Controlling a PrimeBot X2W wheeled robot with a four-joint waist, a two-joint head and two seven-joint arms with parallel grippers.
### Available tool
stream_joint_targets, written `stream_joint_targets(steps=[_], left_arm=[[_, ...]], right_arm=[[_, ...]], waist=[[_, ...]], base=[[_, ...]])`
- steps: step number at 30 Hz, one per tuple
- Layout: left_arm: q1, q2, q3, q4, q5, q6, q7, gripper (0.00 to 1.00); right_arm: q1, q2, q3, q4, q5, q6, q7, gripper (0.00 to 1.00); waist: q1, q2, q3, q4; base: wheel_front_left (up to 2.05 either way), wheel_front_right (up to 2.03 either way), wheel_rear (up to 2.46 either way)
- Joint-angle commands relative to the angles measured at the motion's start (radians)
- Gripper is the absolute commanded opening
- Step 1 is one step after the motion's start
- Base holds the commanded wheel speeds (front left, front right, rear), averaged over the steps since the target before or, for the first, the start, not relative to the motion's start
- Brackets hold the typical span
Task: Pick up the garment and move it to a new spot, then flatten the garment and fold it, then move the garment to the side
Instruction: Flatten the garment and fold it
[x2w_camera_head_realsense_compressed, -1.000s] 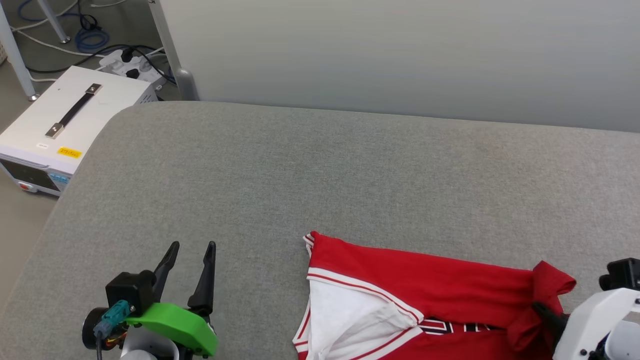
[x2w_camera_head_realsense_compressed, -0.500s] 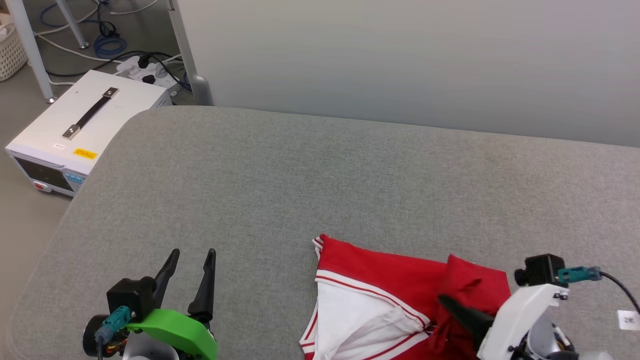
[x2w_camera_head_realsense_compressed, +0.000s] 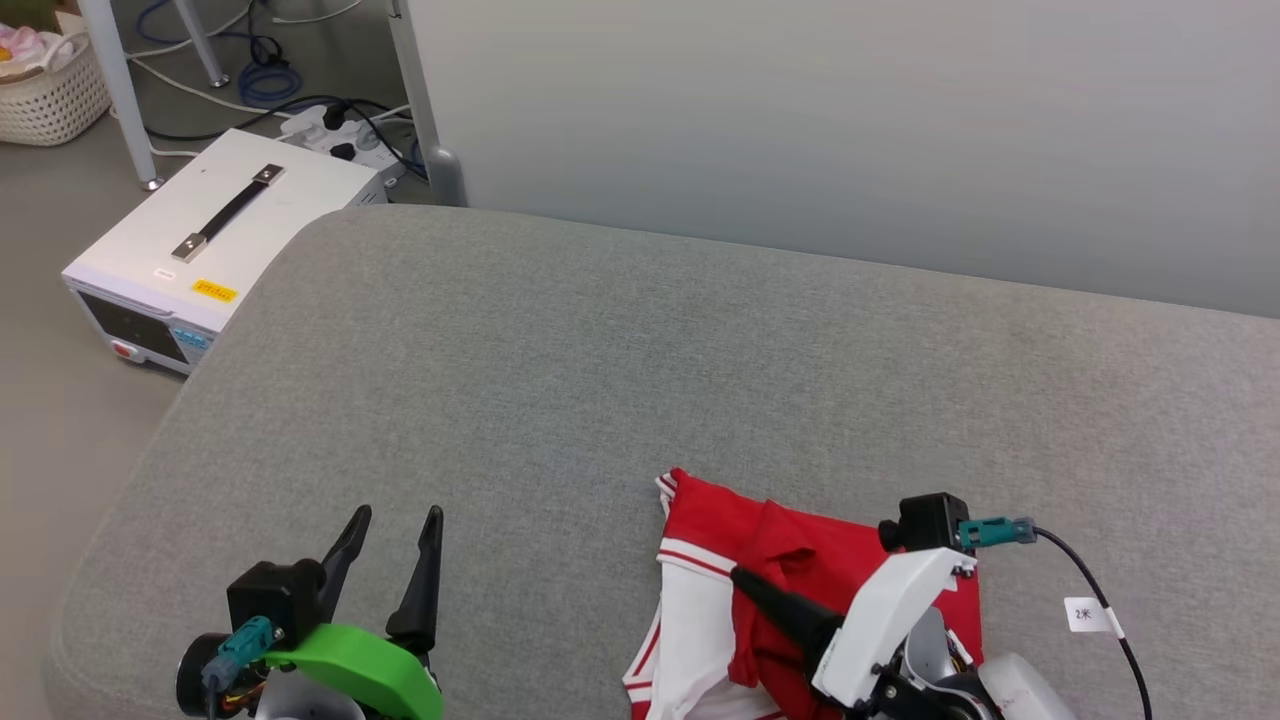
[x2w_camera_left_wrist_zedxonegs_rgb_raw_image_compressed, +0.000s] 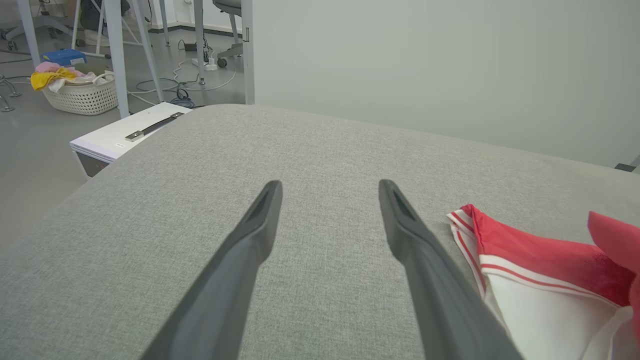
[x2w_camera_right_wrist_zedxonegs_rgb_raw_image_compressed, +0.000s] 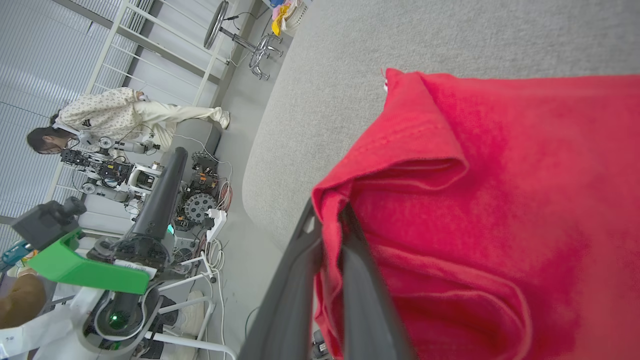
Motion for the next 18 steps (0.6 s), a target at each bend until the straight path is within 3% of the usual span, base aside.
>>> stream_joint_targets(steps=[1, 3, 5, 6, 10, 18], left_arm=[[0.005, 0.001, -0.002, -0.001, 0.008, -0.006, 0.005, 1.00], [0.002, 0.000, -0.004, -0.001, 0.007, -0.007, 0.005, 1.00], [0.000, 0.000, -0.003, 0.001, 0.006, -0.007, 0.005, 1.00], [-0.001, 0.001, -0.003, 0.001, 0.005, -0.006, 0.004, 1.00], [0.002, 0.004, 0.003, 0.004, 0.001, -0.006, 0.002, 1.00], [0.002, 0.006, 0.011, 0.007, -0.002, -0.003, -0.001, 1.00]], right_arm=[[-0.035, -0.002, 0.013, 0.041, 0.010, 0.000, -0.027, 0.00], [-0.069, -0.002, 0.031, 0.111, 0.018, 0.000, -0.061, 0.00], [-0.101, -0.002, 0.056, 0.168, 0.033, 0.000, -0.091, 0.43], [-0.113, -0.002, 0.069, 0.189, 0.041, 0.000, -0.103, 1.00], [-0.159, -0.002, 0.158, 0.234, 0.112, 0.000, -0.130, 1.00], [-0.234, -0.002, 0.315, 0.203, 0.287, 0.000, -0.142, 1.00]], waist=[[0.0000, 0.0000, 0.006, 0.015], [0.0000, 0.0000, 0.013, 0.025], [0.0000, 0.0000, 0.016, 0.031], [0.0000, 0.0000, 0.018, 0.033], [0.0000, 0.0000, 0.023, 0.034], [0.0000, 0.0000, 0.011, 0.008]], base=[[0.00, 0.00, 0.00], [0.00, 0.00, 0.00], [0.00, 0.00, 0.00], [0.00, 0.00, 0.00], [0.00, 0.00, 0.00], [0.00, 0.00, 0.00]])
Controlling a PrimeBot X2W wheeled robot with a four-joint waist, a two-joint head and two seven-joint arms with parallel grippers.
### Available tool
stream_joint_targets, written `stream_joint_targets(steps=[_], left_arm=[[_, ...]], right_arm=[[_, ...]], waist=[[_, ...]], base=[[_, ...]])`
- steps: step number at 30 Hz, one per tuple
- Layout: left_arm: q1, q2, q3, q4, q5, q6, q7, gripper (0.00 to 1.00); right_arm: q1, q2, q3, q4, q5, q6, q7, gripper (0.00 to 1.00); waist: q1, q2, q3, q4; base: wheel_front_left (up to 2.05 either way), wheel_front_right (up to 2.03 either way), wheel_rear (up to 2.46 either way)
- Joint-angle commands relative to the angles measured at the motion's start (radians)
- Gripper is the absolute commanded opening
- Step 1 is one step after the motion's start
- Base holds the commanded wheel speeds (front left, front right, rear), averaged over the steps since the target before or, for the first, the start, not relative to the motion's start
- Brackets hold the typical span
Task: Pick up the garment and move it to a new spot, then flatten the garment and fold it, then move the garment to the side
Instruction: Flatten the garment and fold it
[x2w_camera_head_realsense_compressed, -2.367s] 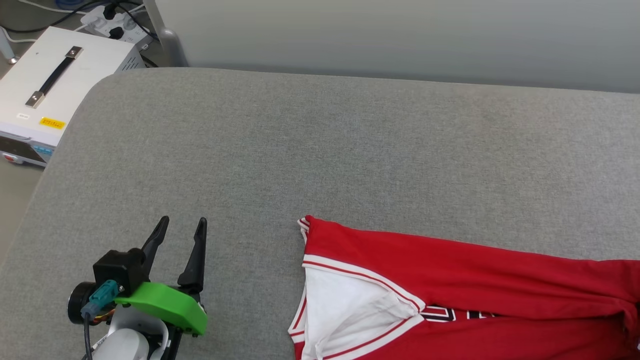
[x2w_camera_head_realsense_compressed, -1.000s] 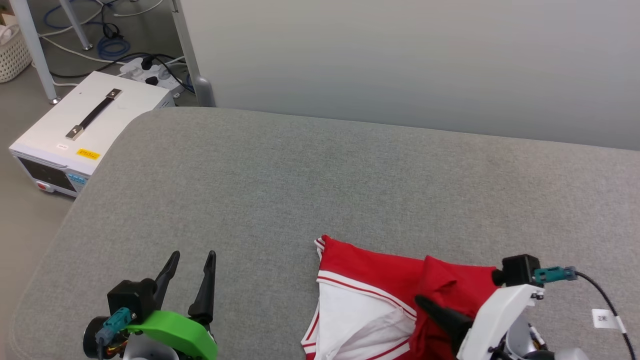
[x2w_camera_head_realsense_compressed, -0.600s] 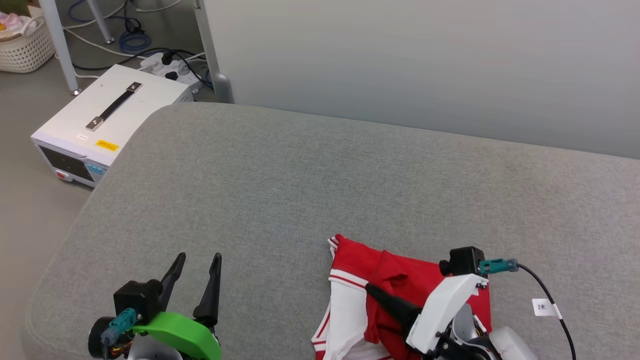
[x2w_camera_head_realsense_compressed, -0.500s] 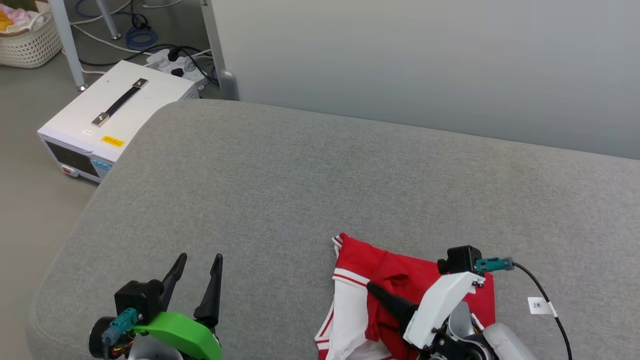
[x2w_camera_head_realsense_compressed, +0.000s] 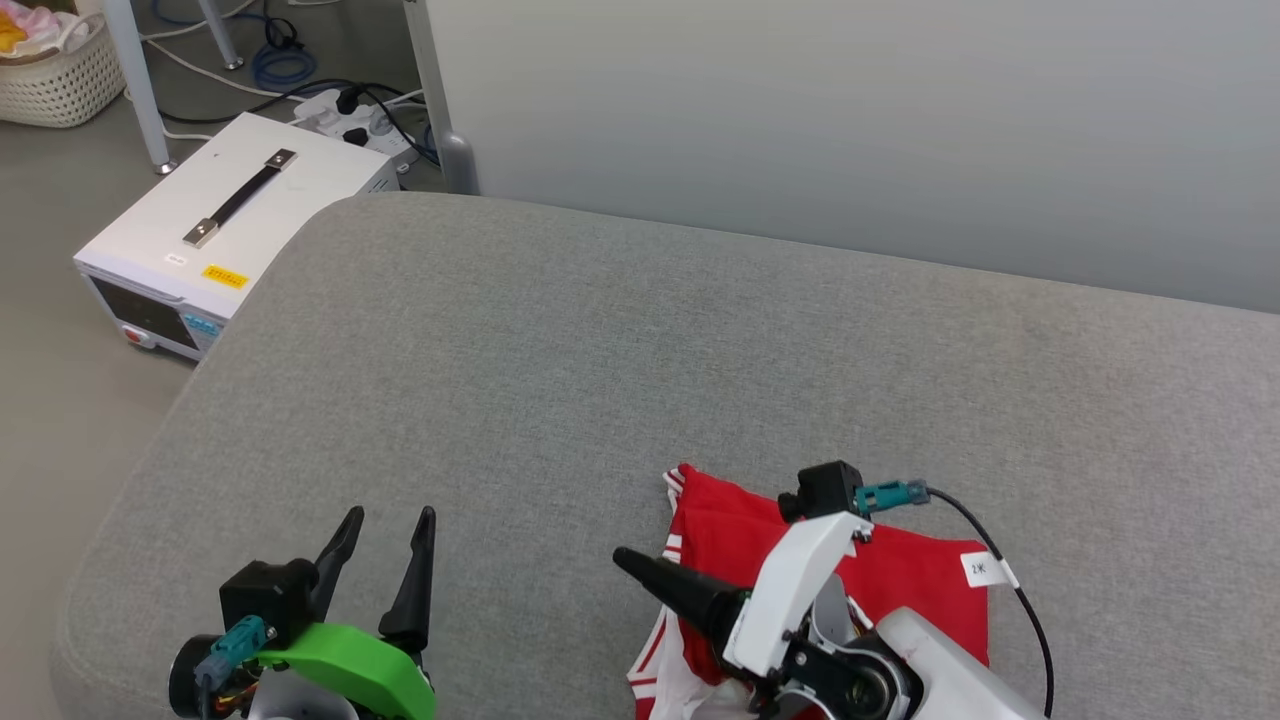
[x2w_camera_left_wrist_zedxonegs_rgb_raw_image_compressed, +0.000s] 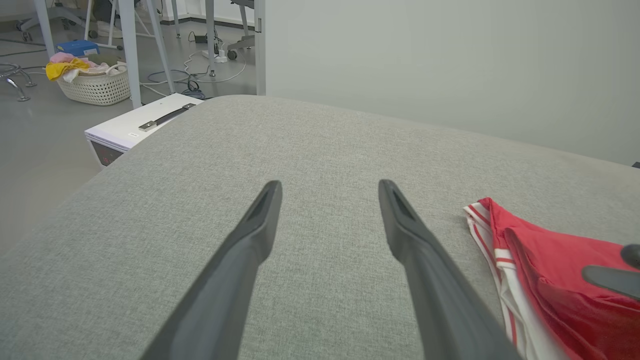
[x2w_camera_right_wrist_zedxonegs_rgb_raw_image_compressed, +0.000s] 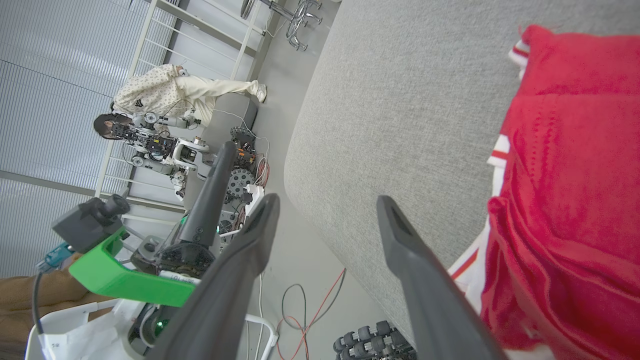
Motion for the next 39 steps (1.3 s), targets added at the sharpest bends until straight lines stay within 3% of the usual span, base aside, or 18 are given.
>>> stream_joint_targets(steps=[1, 6, 11, 18, 25, 27, 31, 32, 39], left_arm=[[0.003, 0.002, 0.003, -0.001, 0.001, 0.000, -0.007, 1.00], [0.002, -0.001, 0.005, -0.011, 0.002, -0.001, -0.009, 1.00], [0.008, -0.005, 0.016, -0.028, 0.003, -0.001, -0.012, 1.00], [0.003, -0.023, 0.029, -0.057, 0.007, -0.011, -0.014, 1.00], [0.001, -0.050, 0.052, -0.088, 0.022, -0.025, -0.014, 1.00], [0.006, -0.072, 0.068, -0.105, 0.037, -0.037, -0.015, 1.00], [0.011, -0.088, 0.083, -0.113, 0.055, -0.052, -0.015, 1.00], [0.017, -0.113, 0.107, -0.129, 0.085, -0.072, -0.015, 1.00], [0.033, -0.147, 0.135, -0.149, 0.143, -0.101, -0.015, 1.00]], right_arm=[[-0.033, -0.005, 0.003, 0.004, 0.016, 0.000, -0.010, 1.00], [-0.116, -0.005, -0.035, 0.074, -0.041, 0.000, -0.046, 1.00], [-0.183, -0.027, -0.129, 0.121, -0.240, 0.000, -0.055, 1.00], [-0.169, -0.209, -0.233, -0.035, -0.606, 0.000, -0.092, 1.00], [-0.042, -0.315, -0.371, -0.233, -0.796, 0.000, -0.157, 1.00], [0.063, -0.328, -0.466, -0.336, -0.867, 0.000, -0.214, 1.00], [0.165, -0.299, -0.569, -0.420, -0.925, 0.000, -0.266, 1.00], [0.295, -0.218, -0.666, -0.506, -0.978, 0.000, -0.317, 1.00], [0.404, -0.122, -0.711, -0.543, -1.017, 0.000, -0.359, 1.00]], waist=[[0.0000, 0.0000, -0.007, -0.012], [0.0000, 0.0000, -0.014, -0.040], [0.0000, 0.0000, -0.018, -0.071], [0.0000, 0.0000, -0.010, -0.104], [0.0000, 0.0000, 0.001, -0.126], [0.0000, 0.0000, 0.012, -0.137], [0.0000, 0.0000, 0.023, -0.143], [0.0000, 0.0000, 0.032, -0.145], [0.0000, 0.0000, 0.039, -0.148]], base=[[0.00, 0.00, 0.00], [0.00, 0.00, 0.00], [0.00, 0.00, 0.00], [0.00, 0.00, 0.00], [0.00, 0.00, 0.00], [0.00, 0.00, 0.00], [0.00, 0.00, 0.00], [0.00, 0.00, 0.00], [0.00, 0.00, 0.00]])
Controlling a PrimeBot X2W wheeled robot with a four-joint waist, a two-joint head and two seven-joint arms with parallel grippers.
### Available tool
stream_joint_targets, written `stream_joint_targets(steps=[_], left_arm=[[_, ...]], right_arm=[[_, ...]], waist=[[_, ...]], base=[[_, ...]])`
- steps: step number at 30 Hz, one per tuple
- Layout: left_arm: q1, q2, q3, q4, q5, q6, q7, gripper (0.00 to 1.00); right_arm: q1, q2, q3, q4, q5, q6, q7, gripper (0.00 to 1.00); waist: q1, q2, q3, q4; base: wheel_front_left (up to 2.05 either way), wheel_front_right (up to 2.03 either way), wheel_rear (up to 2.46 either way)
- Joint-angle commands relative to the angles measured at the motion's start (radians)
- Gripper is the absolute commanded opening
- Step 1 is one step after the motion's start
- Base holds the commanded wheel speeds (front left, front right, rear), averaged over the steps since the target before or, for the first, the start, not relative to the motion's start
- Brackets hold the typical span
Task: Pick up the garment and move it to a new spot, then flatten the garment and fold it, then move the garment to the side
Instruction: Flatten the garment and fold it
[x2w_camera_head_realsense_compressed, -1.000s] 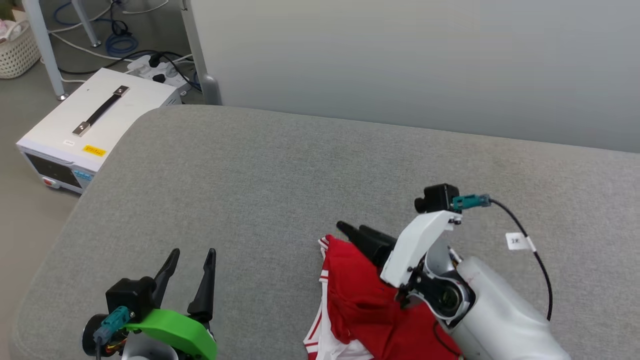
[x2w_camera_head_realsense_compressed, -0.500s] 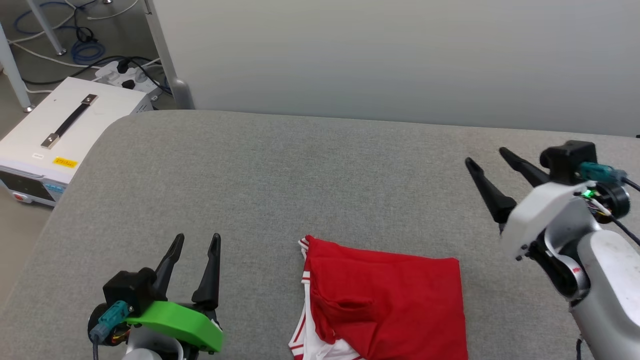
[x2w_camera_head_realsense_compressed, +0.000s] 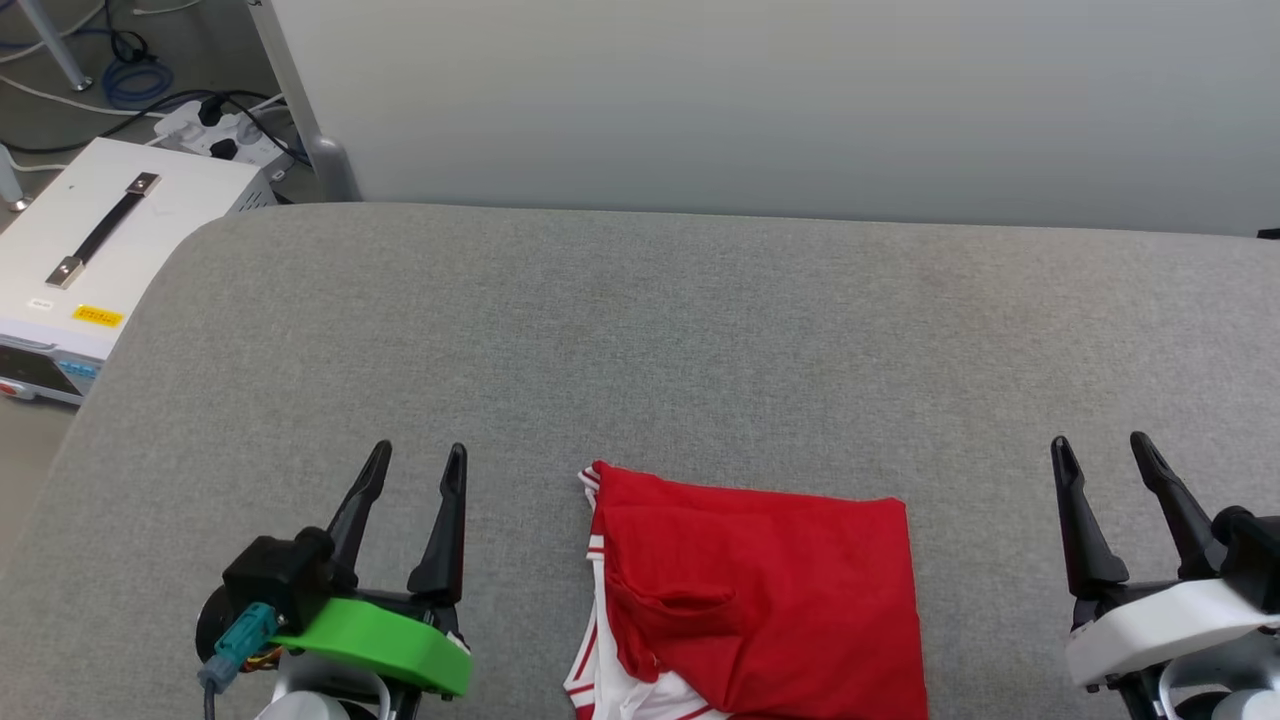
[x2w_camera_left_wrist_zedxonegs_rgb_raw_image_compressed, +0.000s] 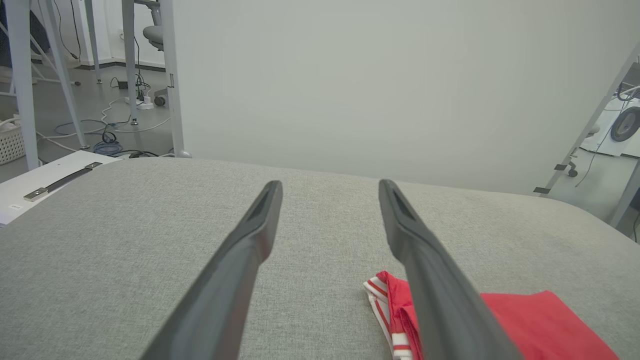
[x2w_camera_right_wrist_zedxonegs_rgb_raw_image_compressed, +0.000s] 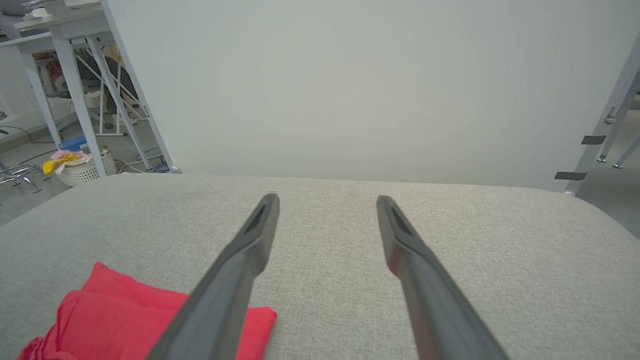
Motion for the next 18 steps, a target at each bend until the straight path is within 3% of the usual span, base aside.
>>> stream_joint_targets(steps=[1, 13, 18], left_arm=[[0.022, -0.008, 0.005, -0.004, 0.024, -0.010, -0.006, 1.00], [0.023, -0.040, 0.031, -0.006, 0.081, -0.037, -0.006, 1.00], [0.021, -0.045, 0.024, 0.004, 0.088, -0.041, -0.006, 1.00]], right_arm=[[0.012, 0.011, -0.003, -0.007, -0.011, -0.001, -0.010, 1.00], [0.016, 0.023, 0.001, -0.006, -0.020, -0.001, 0.014, 1.00], [0.018, 0.015, 0.019, -0.006, -0.011, -0.001, 0.112, 1.00]], waist=[[0.0000, -0.0001, 0.001, -0.001], [0.0000, -0.0001, 0.002, 0.006], [0.0000, -0.0001, 0.012, 0.020]], base=[[0.00, 0.00, 0.00], [0.00, 0.00, 0.00], [0.00, 0.00, 0.00]])
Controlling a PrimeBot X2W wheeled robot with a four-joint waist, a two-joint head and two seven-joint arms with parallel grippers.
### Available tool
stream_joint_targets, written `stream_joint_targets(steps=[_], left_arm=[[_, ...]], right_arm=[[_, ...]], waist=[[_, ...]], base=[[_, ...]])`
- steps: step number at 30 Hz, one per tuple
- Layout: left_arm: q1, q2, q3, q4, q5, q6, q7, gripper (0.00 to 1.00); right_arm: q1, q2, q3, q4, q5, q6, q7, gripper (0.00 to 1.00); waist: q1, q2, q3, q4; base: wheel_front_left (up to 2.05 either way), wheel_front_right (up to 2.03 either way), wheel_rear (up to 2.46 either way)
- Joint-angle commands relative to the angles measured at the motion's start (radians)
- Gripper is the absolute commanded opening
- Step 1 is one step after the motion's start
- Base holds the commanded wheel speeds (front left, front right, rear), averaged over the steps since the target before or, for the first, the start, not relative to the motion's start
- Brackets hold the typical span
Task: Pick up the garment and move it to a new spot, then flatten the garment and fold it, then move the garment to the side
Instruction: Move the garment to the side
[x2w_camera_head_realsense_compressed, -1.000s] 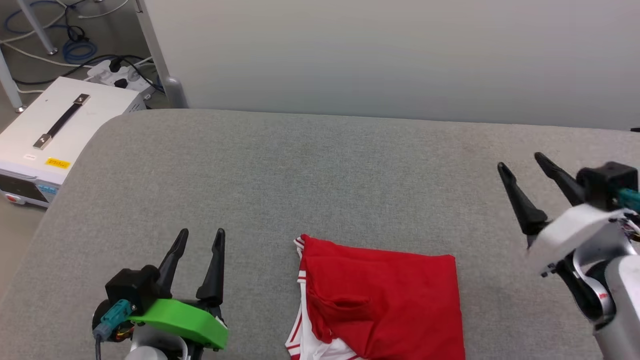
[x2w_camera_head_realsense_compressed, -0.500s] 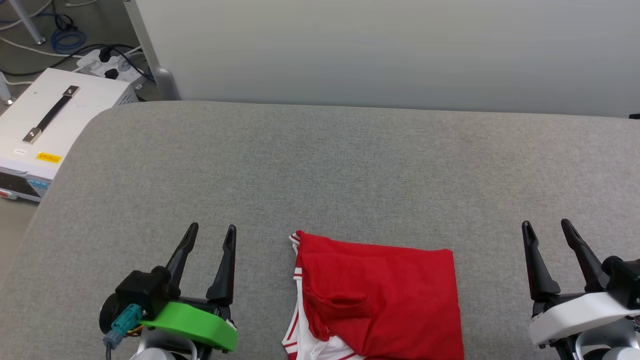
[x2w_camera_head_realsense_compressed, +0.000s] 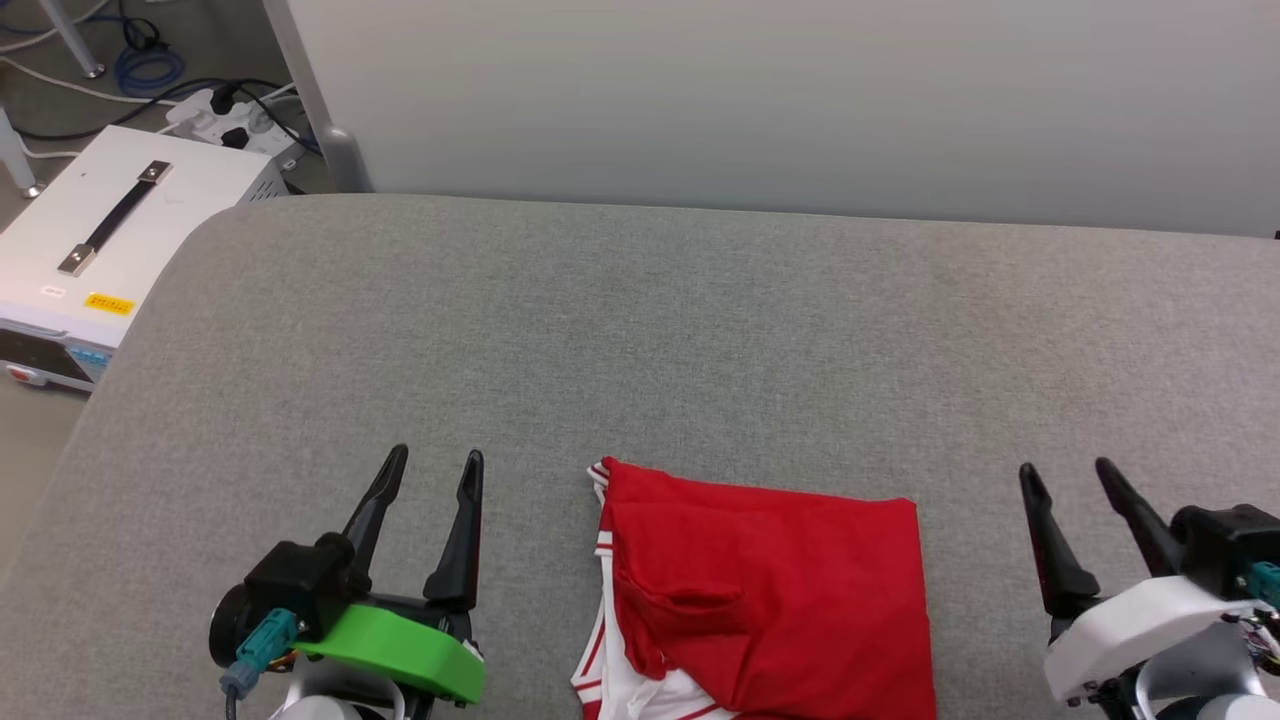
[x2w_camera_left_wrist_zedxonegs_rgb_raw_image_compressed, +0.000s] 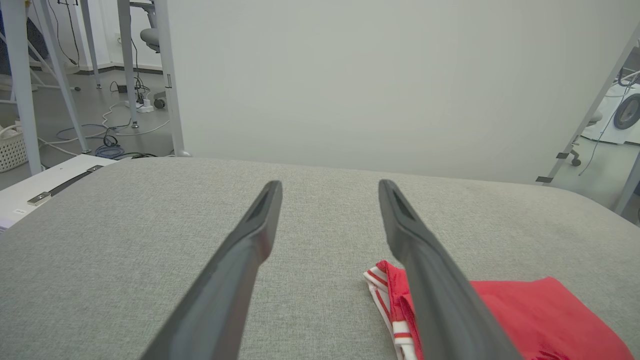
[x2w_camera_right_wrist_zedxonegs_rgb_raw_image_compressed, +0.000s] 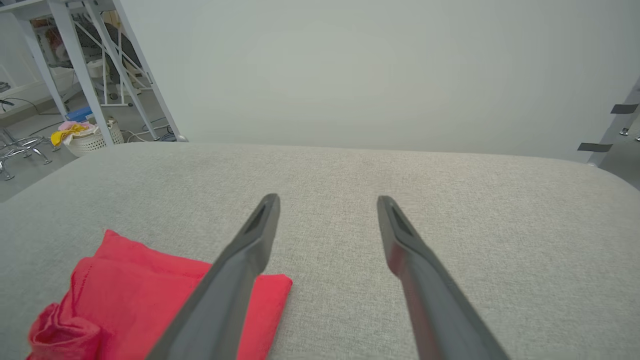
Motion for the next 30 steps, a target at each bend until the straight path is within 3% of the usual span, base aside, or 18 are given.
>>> stream_joint_targets(steps=[1, 6, 12, 19, 25, 26, 27, 28, 30], left_arm=[[0.007, -0.005, -0.001, 0.002, 0.010, -0.007, -0.006, 1.00], [-0.009, -0.006, -0.009, 0.005, 0.012, -0.009, -0.006, 1.00], [-0.032, -0.008, -0.026, 0.011, 0.011, -0.010, -0.006, 1.00], [-0.064, -0.007, -0.041, 0.015, 0.005, -0.010, -0.006, 1.00], [-0.078, -0.006, -0.038, 0.019, 0.003, -0.010, -0.006, 1.00], [-0.080, -0.006, -0.038, 0.021, 0.003, -0.010, -0.006, 1.00], [-0.080, -0.006, -0.037, 0.022, 0.003, -0.010, -0.006, 1.00], [-0.081, -0.005, -0.037, 0.023, 0.003, -0.010, -0.006, 1.00], [-0.082, -0.003, -0.036, 0.026, 0.002, -0.010, -0.006, 1.00]], right_arm=[[0.007, -0.003, 0.013, -0.005, 0.004, -0.001, 0.046, 1.00], [0.004, 0.000, 0.054, -0.016, 0.038, -0.001, 0.264, 1.00], [-0.001, 0.049, 0.040, 0.018, 0.051, -0.001, 0.538, 1.00], [-0.030, 0.090, 0.013, 0.075, 0.066, -0.001, 0.673, 1.00], [-0.039, 0.098, 0.059, 0.136, 0.076, -0.001, 0.727, 1.00], [-0.039, 0.098, 0.070, 0.147, 0.076, -0.001, 0.733, 0.78], [-0.040, 0.098, 0.078, 0.154, 0.077, -0.001, 0.737, 0.44], [-0.041, 0.098, 0.086, 0.161, 0.078, -0.001, 0.737, 0.00], [-0.047, 0.095, 0.096, 0.164, 0.077, -0.001, 0.722, 0.00]], waist=[[0.0000, -0.0001, 0.009, 0.008], [0.0000, -0.0001, 0.041, 0.031], [0.0000, -0.0001, 0.087, 0.066], [0.0000, -0.0001, 0.133, 0.100], [0.0000, -0.0001, 0.147, 0.111], [0.0000, -0.0001, 0.147, 0.111], [0.0000, -0.0001, 0.147, 0.111], [0.0000, -0.0001, 0.146, 0.110], [0.0000, -0.0001, 0.142, 0.107]], base=[[0.00, 0.00, 0.00], [0.00, 0.00, 0.00], [0.00, 0.00, 0.00], [0.00, 0.00, 0.00], [0.00, 0.00, 0.00], [0.00, 0.00, 0.00], [0.00, 0.00, 0.00], [0.00, 0.00, 0.00], [0.00, 0.00, 0.00]])
